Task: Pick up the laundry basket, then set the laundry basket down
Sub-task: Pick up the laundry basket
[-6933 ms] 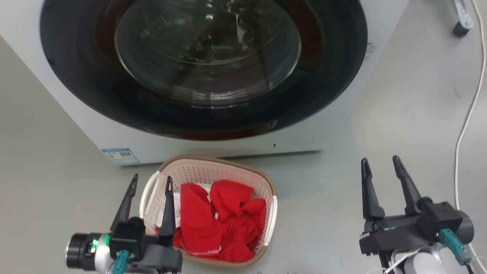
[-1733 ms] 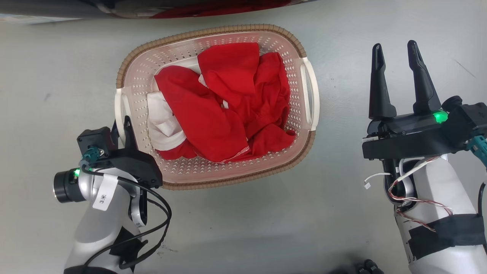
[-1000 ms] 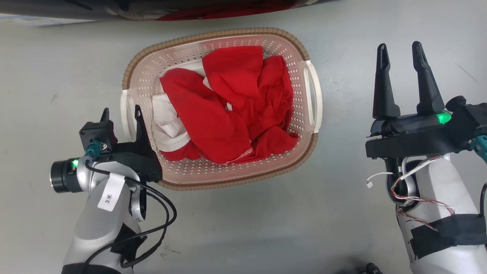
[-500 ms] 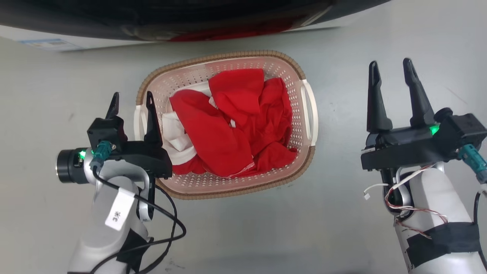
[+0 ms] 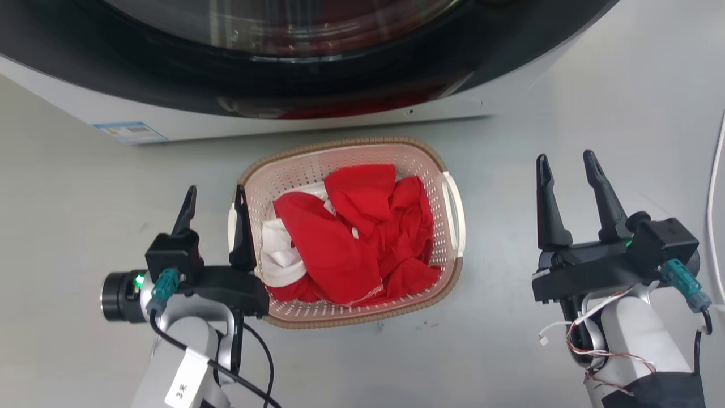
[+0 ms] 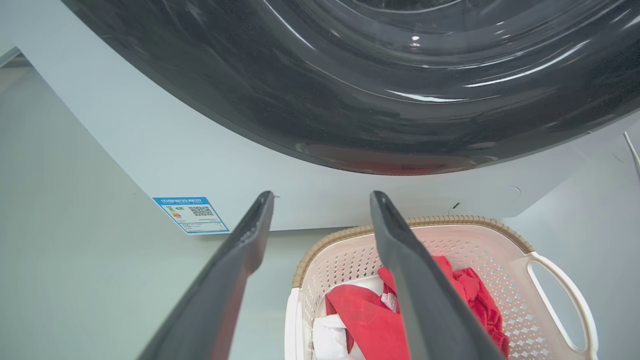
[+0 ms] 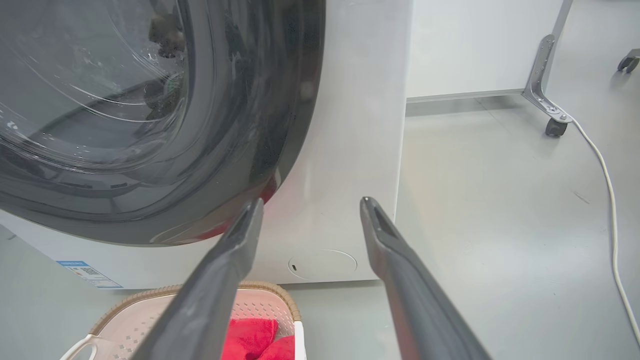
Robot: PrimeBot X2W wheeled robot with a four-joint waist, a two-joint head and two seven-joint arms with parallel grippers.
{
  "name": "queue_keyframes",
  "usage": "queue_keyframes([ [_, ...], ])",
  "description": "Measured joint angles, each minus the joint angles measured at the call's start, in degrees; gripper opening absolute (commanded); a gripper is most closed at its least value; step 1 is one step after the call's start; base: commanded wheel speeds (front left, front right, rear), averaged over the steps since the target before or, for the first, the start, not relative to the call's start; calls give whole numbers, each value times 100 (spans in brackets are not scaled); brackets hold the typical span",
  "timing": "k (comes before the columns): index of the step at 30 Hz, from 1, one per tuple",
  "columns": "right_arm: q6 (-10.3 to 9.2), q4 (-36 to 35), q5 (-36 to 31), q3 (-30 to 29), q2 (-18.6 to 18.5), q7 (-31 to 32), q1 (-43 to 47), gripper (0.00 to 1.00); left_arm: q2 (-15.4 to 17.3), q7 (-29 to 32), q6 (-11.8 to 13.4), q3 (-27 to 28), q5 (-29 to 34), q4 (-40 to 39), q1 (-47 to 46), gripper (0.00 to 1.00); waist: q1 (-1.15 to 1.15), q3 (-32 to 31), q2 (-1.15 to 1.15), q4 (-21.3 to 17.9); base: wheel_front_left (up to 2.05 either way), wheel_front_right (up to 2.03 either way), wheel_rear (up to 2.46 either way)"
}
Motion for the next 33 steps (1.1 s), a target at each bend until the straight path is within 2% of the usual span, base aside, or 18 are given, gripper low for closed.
queue_keyframes([
  [12,-44,41,63,105,19,1,661,100,20,0,1,102,23,-502,939,100,-1,-1002,0,118,0,0,0],
  [33,-315,142,368,650,46,2,2146,100,60,0,1,214,225,-1104,2698,100,-1,-2774,0,233,0,0,0],
])
